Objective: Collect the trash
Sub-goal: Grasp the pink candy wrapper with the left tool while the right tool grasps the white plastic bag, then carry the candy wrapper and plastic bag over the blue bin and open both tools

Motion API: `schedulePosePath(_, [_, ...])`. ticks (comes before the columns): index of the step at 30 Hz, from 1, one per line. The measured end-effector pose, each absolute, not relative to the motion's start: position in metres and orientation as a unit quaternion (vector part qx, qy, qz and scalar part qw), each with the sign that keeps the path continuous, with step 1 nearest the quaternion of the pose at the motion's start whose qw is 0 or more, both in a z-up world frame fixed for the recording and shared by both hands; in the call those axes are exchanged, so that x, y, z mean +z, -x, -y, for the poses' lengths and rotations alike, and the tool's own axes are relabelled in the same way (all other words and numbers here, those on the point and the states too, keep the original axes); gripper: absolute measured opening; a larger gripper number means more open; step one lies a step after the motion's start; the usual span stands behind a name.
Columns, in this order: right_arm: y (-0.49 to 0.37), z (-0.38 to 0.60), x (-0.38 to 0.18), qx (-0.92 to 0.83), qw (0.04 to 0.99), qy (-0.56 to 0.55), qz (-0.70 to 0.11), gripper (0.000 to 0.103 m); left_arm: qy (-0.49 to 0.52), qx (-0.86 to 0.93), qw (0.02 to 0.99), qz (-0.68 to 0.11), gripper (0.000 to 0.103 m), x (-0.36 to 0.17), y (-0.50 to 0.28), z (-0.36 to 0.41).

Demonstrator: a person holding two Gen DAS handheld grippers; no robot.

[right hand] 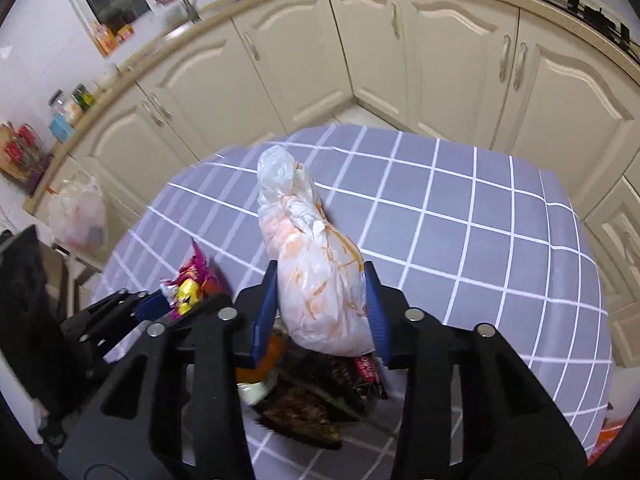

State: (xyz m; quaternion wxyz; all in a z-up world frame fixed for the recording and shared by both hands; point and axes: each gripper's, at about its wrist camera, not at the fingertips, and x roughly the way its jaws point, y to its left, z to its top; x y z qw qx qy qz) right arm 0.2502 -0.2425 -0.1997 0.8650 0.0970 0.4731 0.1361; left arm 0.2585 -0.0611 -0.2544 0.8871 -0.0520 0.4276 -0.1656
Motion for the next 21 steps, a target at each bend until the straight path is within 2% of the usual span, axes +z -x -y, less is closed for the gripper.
schedulePosePath(13, [-0.156,0.294,-0.141,0.118,0.900,-0.147,-0.392,0.038,0.047,-0.181,0.906,-0.379,0.035,-0.208,-0.192,0.057])
schedulePosePath(21, [-0.064,0.372,-0.128,0.058,0.915,-0.198,-0.348,0.038,0.009,-0.265,0.898,-0.351,0.035,-0.173,-0.126,0.126])
